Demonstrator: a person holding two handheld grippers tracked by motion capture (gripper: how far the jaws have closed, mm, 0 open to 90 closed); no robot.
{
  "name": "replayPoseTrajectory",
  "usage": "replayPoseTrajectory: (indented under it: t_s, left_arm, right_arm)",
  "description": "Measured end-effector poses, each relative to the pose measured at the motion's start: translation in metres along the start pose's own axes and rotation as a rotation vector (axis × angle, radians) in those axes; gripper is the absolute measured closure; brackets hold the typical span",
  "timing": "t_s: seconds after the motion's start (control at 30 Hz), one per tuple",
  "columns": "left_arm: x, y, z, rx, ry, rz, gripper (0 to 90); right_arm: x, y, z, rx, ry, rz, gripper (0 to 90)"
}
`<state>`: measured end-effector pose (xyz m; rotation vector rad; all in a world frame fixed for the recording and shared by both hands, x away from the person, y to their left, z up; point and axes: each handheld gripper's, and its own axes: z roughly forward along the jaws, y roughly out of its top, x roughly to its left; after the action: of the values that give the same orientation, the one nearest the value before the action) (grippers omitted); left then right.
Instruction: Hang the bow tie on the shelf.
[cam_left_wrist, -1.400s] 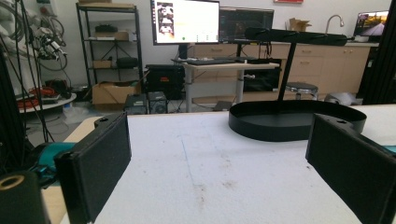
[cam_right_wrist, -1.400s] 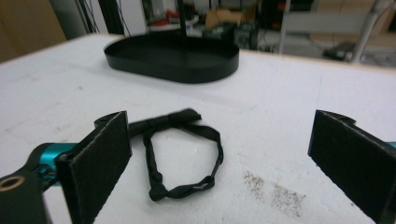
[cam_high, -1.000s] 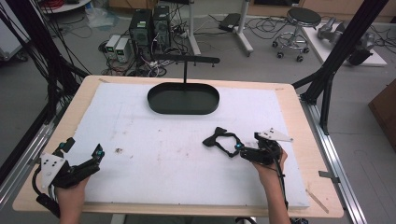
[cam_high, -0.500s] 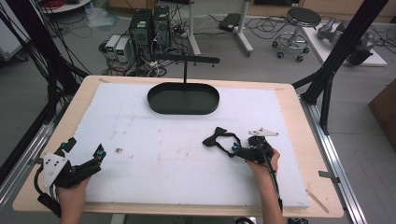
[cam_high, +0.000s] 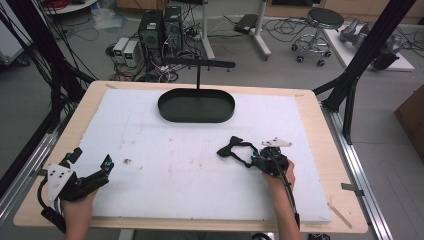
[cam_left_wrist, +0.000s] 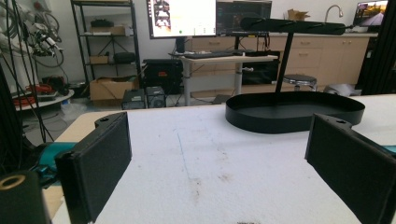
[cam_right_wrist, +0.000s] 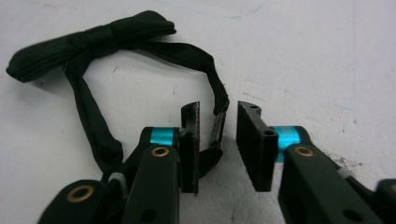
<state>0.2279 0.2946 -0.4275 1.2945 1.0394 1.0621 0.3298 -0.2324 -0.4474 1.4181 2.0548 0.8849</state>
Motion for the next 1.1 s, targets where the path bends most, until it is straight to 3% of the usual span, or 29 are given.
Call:
replayPoseTrajectory:
  t_s: [0.1,0.17,0.27,0.3,0.4,0.53,0.63,0.83,1.1]
  left_arm:
    - [0.0,0.0,0.0,-0.001,0.0,0.001,7.5]
    - [-0.001,0.0,0.0,0.0,0.0,0.002,7.5]
    - [-0.002,0.0,0.001,0.002,-0.003,0.005,7.5]
    - [-0.002,0.0,0.001,0.003,-0.003,0.006,7.5]
    - [-0.001,0.0,0.0,0.004,-0.004,0.005,7.5]
    - [0.0,0.0,0.0,0.002,0.001,0.0,7.5]
    - [0.001,0.0,0.0,0.001,0.006,-0.003,7.8]
    - [0.002,0.0,0.0,-0.002,0.005,-0.005,7.8]
    - [0.002,-0.002,0.0,-0.006,0.014,-0.006,7.8]
  right_arm:
    - [0.009,0.0,0.0,-0.001,-0.05,-0.054,72.3]
    - [0.01,0.0,0.0,-0.002,-0.056,-0.071,72.3]
    - [0.006,0.0,0.0,0.003,-0.008,-0.051,80.5]
    - [0.006,0.0,0.001,0.002,0.012,-0.067,85.8]
    - [0.008,0.0,0.0,0.003,0.006,-0.083,86.8]
    - [0.003,-0.001,-0.001,-0.018,0.03,-0.053,87.1]
    - [0.004,-0.001,-0.006,-0.075,0.017,-0.046,87.0]
    - [0.008,0.007,-0.026,-0.221,-0.028,-0.091,87.0]
    - [0.011,0.017,-0.049,-0.409,-0.06,-0.097,86.9]
